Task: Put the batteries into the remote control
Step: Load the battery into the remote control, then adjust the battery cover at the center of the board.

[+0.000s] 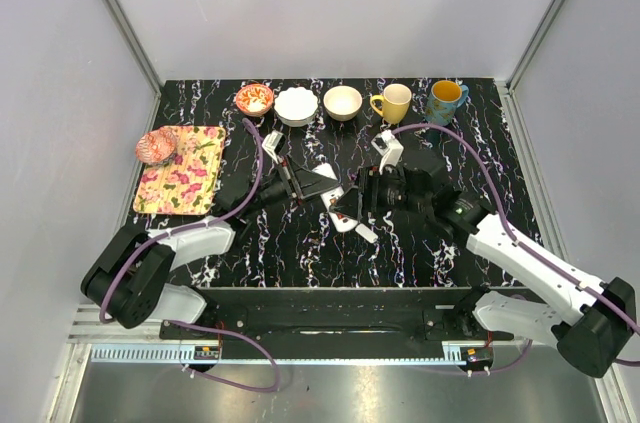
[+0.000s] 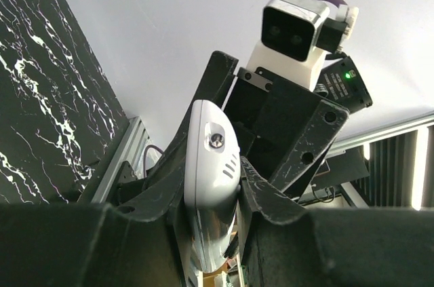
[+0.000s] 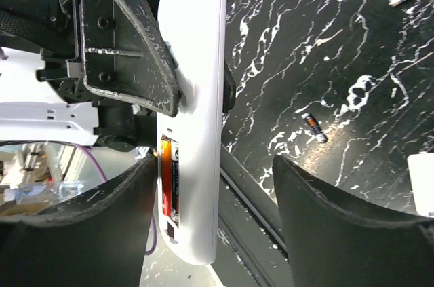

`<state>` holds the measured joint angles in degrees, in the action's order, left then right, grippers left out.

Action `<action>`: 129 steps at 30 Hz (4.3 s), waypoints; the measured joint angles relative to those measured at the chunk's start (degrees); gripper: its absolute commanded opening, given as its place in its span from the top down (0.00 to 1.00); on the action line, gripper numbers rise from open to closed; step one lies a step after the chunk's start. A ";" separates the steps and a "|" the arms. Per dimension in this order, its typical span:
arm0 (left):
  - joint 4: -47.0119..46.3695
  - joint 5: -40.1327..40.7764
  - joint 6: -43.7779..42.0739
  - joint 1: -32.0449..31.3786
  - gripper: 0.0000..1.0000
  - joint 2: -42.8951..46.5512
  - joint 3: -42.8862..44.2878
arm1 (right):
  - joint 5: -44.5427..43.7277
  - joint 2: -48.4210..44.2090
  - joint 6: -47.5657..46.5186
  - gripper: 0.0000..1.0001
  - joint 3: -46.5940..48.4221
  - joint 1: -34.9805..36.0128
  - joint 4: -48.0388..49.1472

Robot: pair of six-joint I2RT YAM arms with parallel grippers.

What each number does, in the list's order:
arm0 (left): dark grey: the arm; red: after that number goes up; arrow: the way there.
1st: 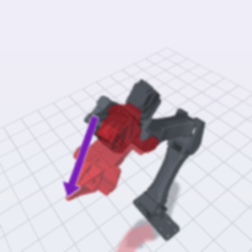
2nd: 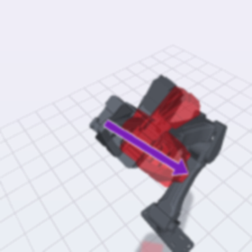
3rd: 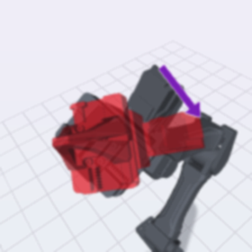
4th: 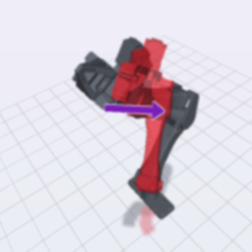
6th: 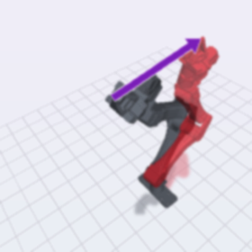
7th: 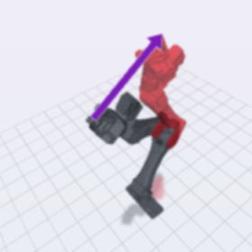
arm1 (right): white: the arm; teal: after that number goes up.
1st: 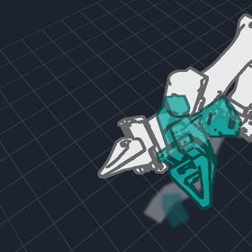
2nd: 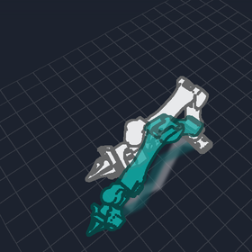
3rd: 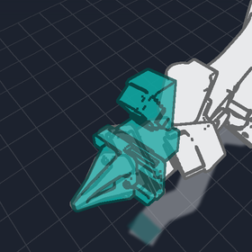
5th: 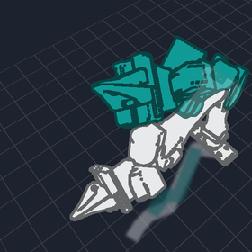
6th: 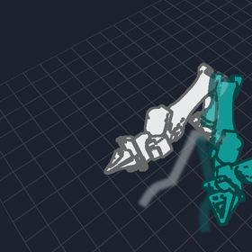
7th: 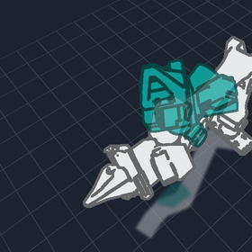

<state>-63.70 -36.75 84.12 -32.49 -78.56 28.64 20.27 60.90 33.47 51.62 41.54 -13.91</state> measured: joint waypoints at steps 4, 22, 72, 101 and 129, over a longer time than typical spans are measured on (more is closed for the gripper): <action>-0.13 -0.33 -0.42 0.00 1.00 0.68 0.00 | 3.50 0.35 1.60 0.35 -1.09 -0.81 2.62; -2.91 -0.98 -0.94 0.59 1.00 1.29 -0.20 | 17.11 1.53 13.25 0.90 -6.64 -5.73 18.53; 5.81 -1.22 -3.48 0.63 1.00 3.21 -0.20 | 28.09 12.70 19.69 0.93 -6.19 -6.84 29.22; -1.05 -1.53 -2.05 4.87 1.00 0.52 -5.73 | 8.57 -5.84 -4.46 0.04 3.96 -12.41 -6.10; 22.38 -2.58 -15.34 6.67 1.00 23.58 -12.22 | -24.52 31.12 -23.85 0.26 9.11 0.37 -19.71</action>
<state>-41.32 -39.33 68.77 -25.82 -54.98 16.43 -4.25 92.03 9.63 60.73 41.91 -33.63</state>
